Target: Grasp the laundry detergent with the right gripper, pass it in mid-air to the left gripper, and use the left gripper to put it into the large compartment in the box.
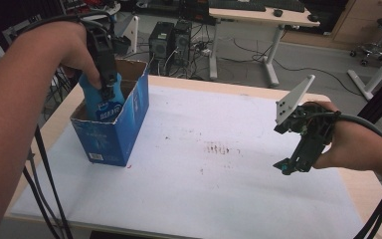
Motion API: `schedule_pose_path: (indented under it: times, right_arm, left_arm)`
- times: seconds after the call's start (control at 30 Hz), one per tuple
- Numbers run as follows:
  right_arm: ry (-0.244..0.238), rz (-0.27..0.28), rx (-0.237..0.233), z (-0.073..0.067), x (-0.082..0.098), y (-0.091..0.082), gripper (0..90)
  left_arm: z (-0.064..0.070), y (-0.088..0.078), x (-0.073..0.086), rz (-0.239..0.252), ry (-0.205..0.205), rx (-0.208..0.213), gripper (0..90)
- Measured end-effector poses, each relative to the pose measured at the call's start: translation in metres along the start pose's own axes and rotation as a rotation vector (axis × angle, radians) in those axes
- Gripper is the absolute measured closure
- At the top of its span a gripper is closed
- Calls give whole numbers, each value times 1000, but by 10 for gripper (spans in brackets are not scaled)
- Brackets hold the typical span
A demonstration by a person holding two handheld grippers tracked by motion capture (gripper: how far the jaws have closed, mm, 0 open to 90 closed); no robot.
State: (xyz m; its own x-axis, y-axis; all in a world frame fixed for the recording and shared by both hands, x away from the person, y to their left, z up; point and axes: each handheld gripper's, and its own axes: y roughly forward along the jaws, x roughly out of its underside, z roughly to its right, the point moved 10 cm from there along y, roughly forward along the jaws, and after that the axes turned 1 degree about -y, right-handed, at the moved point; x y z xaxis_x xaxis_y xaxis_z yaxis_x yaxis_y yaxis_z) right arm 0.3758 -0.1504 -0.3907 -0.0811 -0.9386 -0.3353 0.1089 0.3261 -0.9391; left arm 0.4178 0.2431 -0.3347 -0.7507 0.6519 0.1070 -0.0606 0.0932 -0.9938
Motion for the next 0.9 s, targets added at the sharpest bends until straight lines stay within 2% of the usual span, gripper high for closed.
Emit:
schedule_pose_path:
  times: [0.13,0.23,0.3,0.4,0.63,0.73,0.9]
  right_arm:
    - [6,-10,0,0,0,1,9]
    - [1,-15,1,0,-1,3,9]
    - [2,-18,-2,-1,-2,4,9]
    - [4,-19,-2,-1,-2,6,9]
    - [5,-29,-10,-2,0,11,9]
    - [12,-33,-13,-2,0,13,9]
    - [15,-38,-15,-3,2,14,9]
  left_arm:
    - [-1,17,0,3,106,-10,394]
    - [-2,30,-1,7,161,-10,394]
    - [-3,37,-2,12,193,-26,393]
    - [-5,46,-5,22,225,-44,394]
    - [-5,62,-5,15,261,-22,392]
    - [-4,65,-9,41,257,-11,392]
    - [-4,65,-10,30,252,2,388]
